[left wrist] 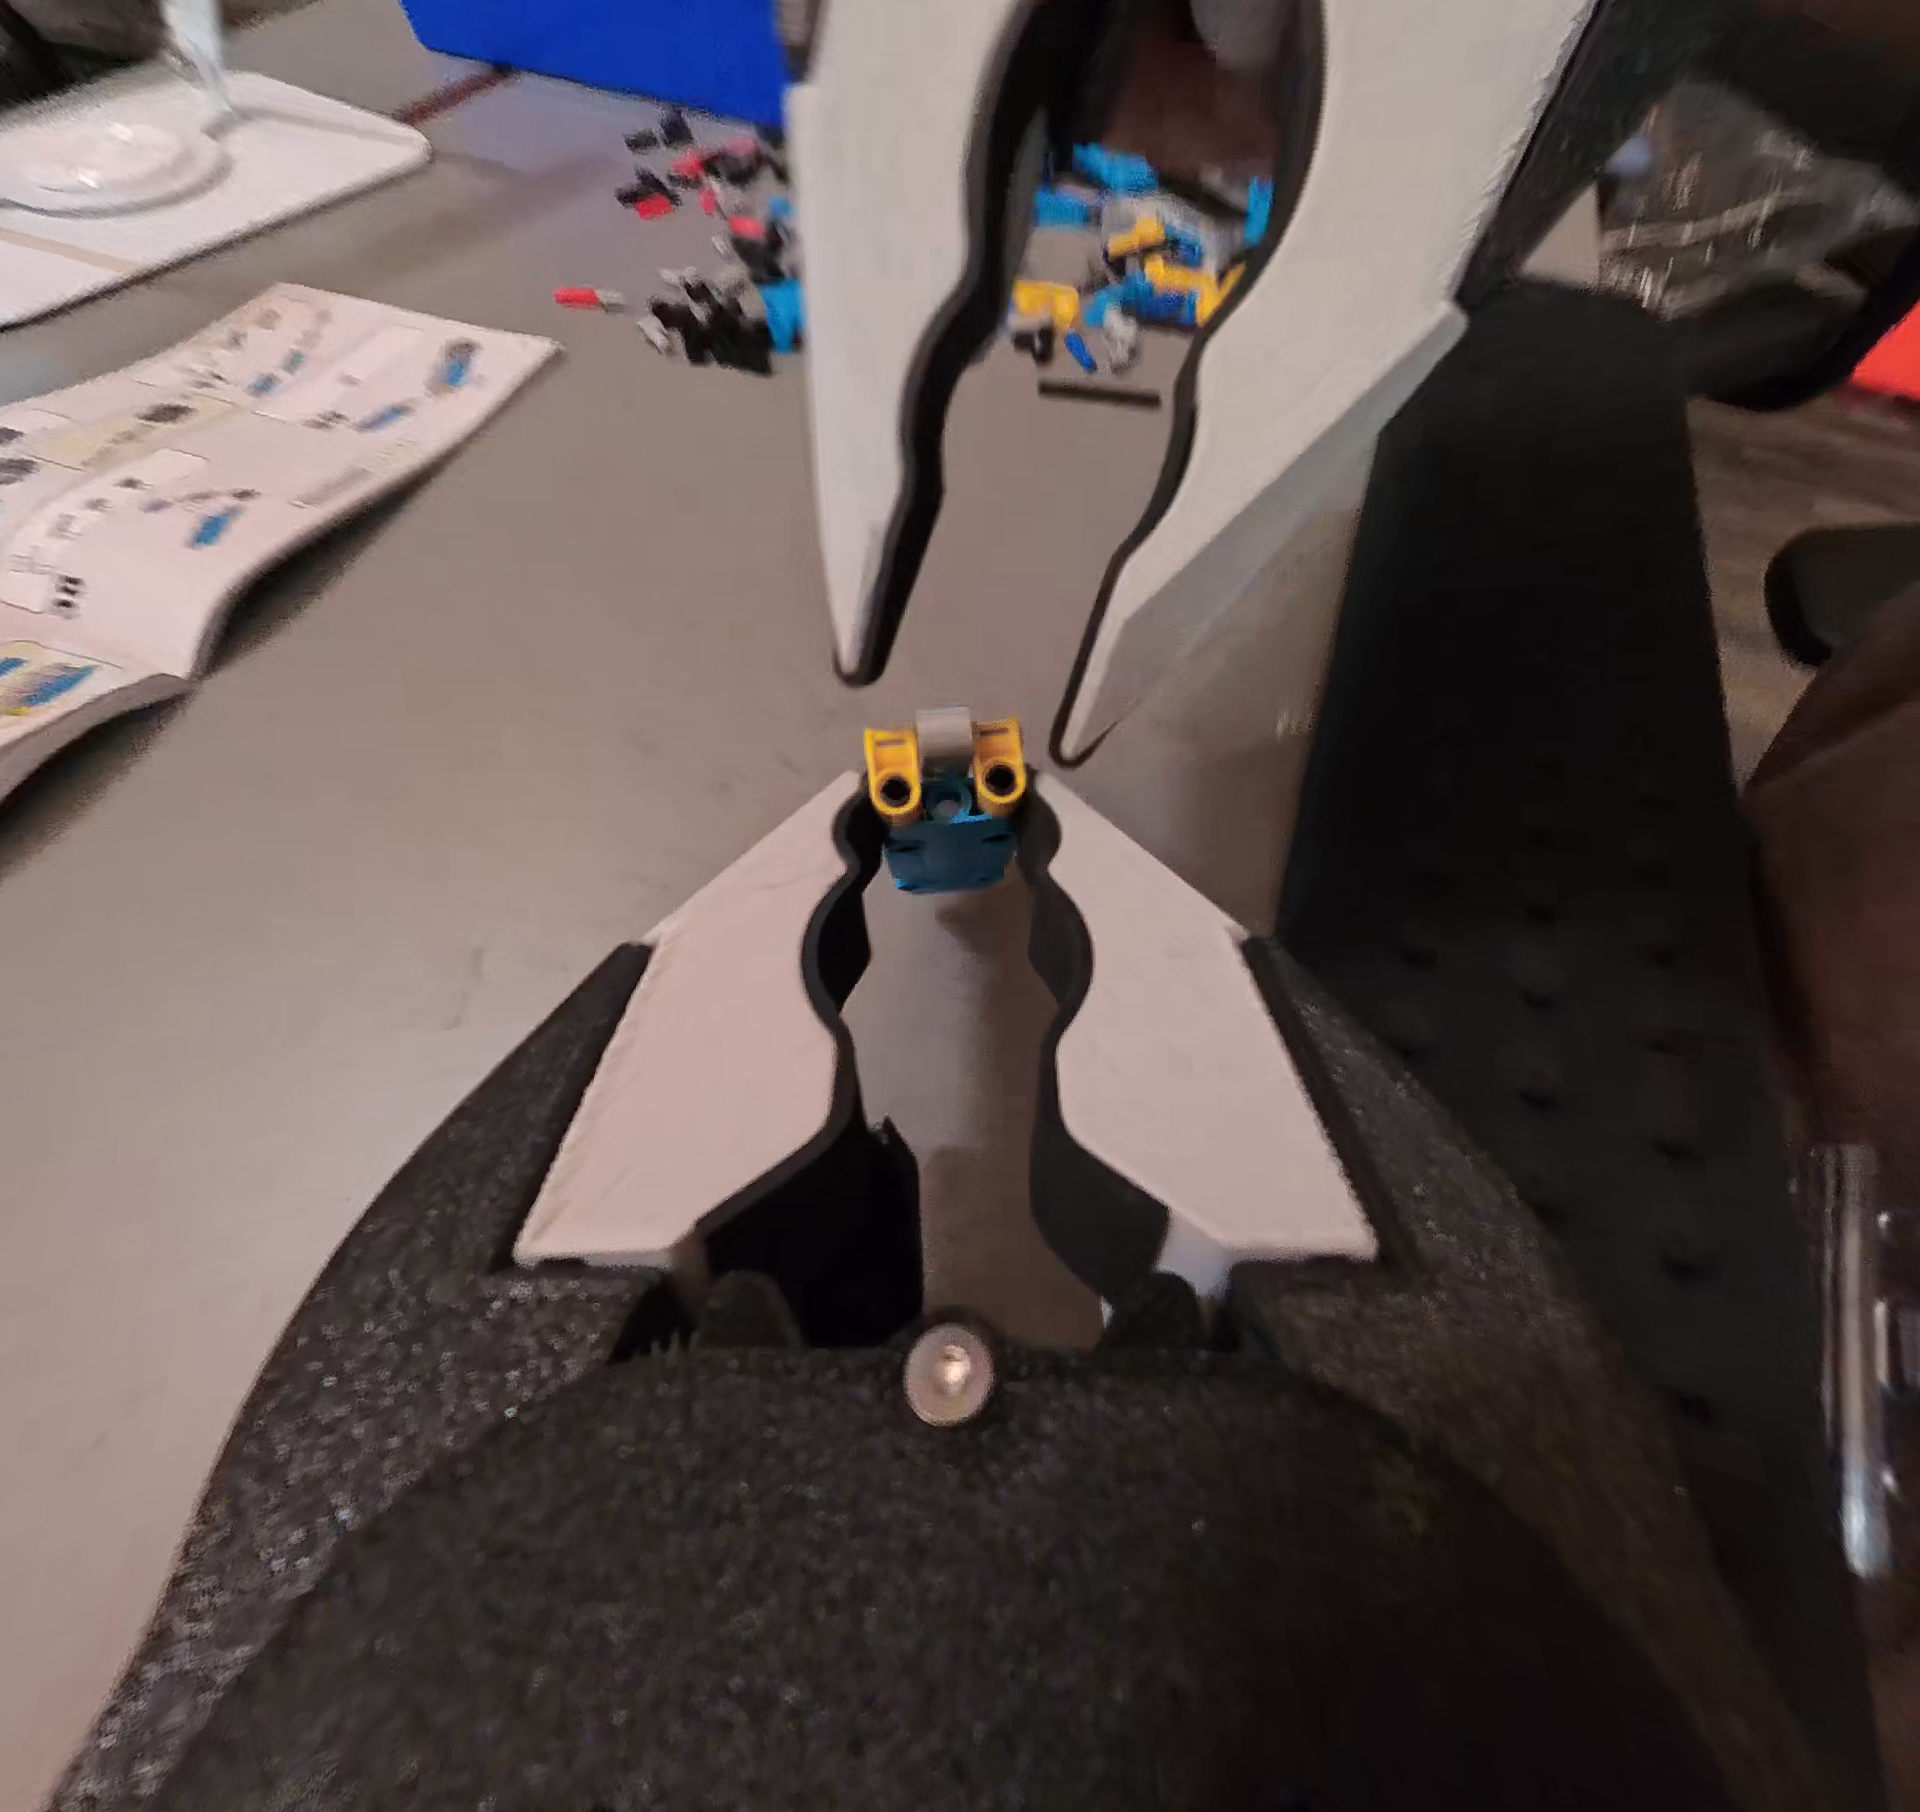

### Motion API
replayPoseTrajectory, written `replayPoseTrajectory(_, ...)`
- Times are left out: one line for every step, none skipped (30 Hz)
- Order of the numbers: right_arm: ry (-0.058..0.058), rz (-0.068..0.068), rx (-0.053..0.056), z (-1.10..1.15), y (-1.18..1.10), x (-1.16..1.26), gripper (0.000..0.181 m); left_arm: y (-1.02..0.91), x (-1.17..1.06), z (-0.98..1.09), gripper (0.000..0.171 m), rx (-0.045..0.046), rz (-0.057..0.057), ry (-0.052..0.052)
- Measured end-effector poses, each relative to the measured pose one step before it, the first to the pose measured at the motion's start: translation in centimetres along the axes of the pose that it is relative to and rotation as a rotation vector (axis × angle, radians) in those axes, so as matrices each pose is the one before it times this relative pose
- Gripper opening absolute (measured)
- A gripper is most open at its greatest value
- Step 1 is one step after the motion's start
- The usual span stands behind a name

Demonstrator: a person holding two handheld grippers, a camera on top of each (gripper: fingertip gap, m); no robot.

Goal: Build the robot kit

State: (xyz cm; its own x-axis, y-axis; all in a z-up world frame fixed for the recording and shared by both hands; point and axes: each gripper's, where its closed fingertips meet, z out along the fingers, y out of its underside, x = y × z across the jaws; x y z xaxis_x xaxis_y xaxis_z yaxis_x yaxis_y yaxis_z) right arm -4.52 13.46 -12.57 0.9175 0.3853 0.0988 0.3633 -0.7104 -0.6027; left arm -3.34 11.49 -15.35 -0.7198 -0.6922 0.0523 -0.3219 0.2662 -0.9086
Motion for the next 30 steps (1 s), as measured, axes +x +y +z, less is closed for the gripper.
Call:
replayPoseTrajectory(0.0142,0.0401,0.0547,-0.429,-0.053,0.327,0.028,-0.595,-0.403,-0.46,0.025,0.04197,-0.0299,-0.0047)
replayPoseTrajectory(0.034,0.0347,0.0434,-0.307,0.2,0.552,0.031,-0.747,-0.434,-0.472,0.025,0.04986,-0.0349,-0.0035)
replayPoseTrajectory(0.0572,0.034,0.0466,-0.239,0.195,0.809,0.035,-0.894,-0.38,-0.481,0.025,0.05641,-0.0405,0.0028)
replayPoseTrajectory(0.0446,0.0398,0.051,-0.13,0.031,0.566,0.039,-0.964,-0.379,-0.46,0.025,0.05897,-0.0481,0.0064)
replayPoseTrajectory(0.0208,0.0501,0.0464,-0.009,-0.098,0.131,0.046,-0.942,-0.343,-0.392,0.025,0.05767,-0.0507,0.0087)
replayPoseTrajectory(0.0144,0.0441,0.0426,0.088,-0.221,-0.049,0.05,-0.859,-0.19,-0.316,0.025,0.05179,-0.0512,0.0177)
replayPoseTrajectory(0.0192,0.0307,0.0416,0.141,-0.317,-0.089,0.053,-0.687,-0.083,-0.225,0.025,0.04207,-0.0481,0.0209)
replayPoseTrajectory(0.031,0.0138,0.0381,0.137,-0.382,0.019,0.053,-0.495,-0.037,-0.141,0.025,0.03046,-0.0408,0.0195)
replayPoseTrajectory(0.0445,0.0011,0.0375,0.086,-0.458,0.215,0.048,-0.373,0.006,-0.099,0.025,0.02451,-0.0332,0.0168)
replayPoseTrajectory(0.0391,-0.0014,0.0251,0.105,-0.323,0.23,0.045,-0.28,0.127,-0.059,0.025,0.01954,-0.0276,0.021)
replayPoseTrajectory(0.0226,-0.0041,0.0098,0.14,-0.125,0.158,0.045,-0.185,0.088,-0.045,0.024,0.01372,-0.0256,0.0155)
replayPoseTrajectory(0.0097,-0.0037,-0.0001,0.17,0.037,0.122,0.044,-0.057,-0.014,-0.004,0.024,0.00661,-0.0223,0.0086)
replayPoseTrajectory(0.0065,0.0031,-0.0066,0.177,0.181,0.232,0.044,0.081,-0.052,0.041,0.025,0.00013,-0.0198,0.0055)
replayPoseTrajectory(-0.0026,0.0048,-0.0006,0.136,0.114,0.179,0.042,0.145,-0.114,0.05,0.025,-0.00506,-0.0154,-0.0001)
replayPoseTrajectory(-0.0271,-0.0004,0.0059,0.077,0.054,-0.167,0.037,0.129,-0.168,0.049,0.025,-0.00791,-0.0098,-0.0044)
replayPoseTrajectory(-0.0216,-0.0091,-0.0074,0.154,0.248,-0.131,0.034,0.226,-0.235,0.069,0.025,-0.01686,-0.0029,-0.0106)
replayPoseTrajectory(-0.0078,-0.0147,-0.0175,0.205,0.387,0.048,0.032,0.334,-0.303,0.095,0.025,-0.02273,0.0073,-0.0152)
replayPoseTrajectory(-0.0032,-0.0195,-0.019,0.189,0.412,0.096,0.032,0.388,-0.249,0.097,0.025,-0.02555,0.0075,-0.0111)
replayPoseTrajectory(-0.004,-0.0279,-0.0175,0.116,0.371,0.118,0.031,0.397,-0.196,0.1,0.025,-0.02796,0.0014,-0.0072)
replayPoseTrajectory(0.0063,-0.0356,-0.0066,-0.003,0.224,0.269,0.031,0.408,-0.211,0.059,0.026,-0.03017,-0.0051,-0.0059)
replayPoseTrajectory(-0.0031,-0.0393,-0.0067,-0.022,0.208,0.133,0.03,0.467,-0.245,0.039,0.025,-0.03682,-0.0123,-0.0042)
replayPoseTrajectory(0.0187,-0.0398,-0.0165,0.01,0.319,0.446,0.03,0.555,-0.382,0.029,0.025,-0.04301,-0.0092,-0.0098)
replayPoseTrajectory(0.0209,-0.0505,-0.0229,0.025,0.412,0.446,0.03,0.419,-0.462,-0.021,0.025,-0.03019,0.0006,-0.0155)
replayPoseTrajectory(0.0096,-0.056,-0.0199,0.059,0.42,0.236,0.03,0.209,-0.435,-0.056,0.025,-0.01421,0.0015,-0.0152)
replayPoseTrajectory(0.0089,-0.0458,-0.0164,0.129,0.373,0.194,0.03,0.099,-0.184,-0.01,0.024,-0.00709,-0.0026,-0.0005)
replayPoseTrajectory(-0.0009,-0.0357,-0.0099,0.153,0.268,0.035,0.03,0.099,-0.065,0.048,0.023,-0.00708,-0.0075,0.005)
replayPoseTrajectory(-0.0028,-0.0275,-0.0004,0.166,0.105,-0.026,0.03,0.19,-0.089,0.096,0.024,-0.01355,-0.0068,0.0005)
replayPoseTrajectory(-0.0044,-0.0258,-0.0018,0.192,0.134,-0.064,0.03,0.27,-0.211,0.097,0.025,-0.01941,-0.0013,-0.0084)
replayPoseTrajectory(0.0065,-0.0286,-0.0058,0.225,0.238,0.047,0.03,0.252,-0.353,0.074,0.027,-0.01705,0.0013,-0.0182)
replayPoseTrajectory(0.0045,-0.0299,-0.0084,0.303,0.36,-0.02,0.03,0.192,-0.415,0.035,0.031,-0.01338,-0.0024,-0.0216)
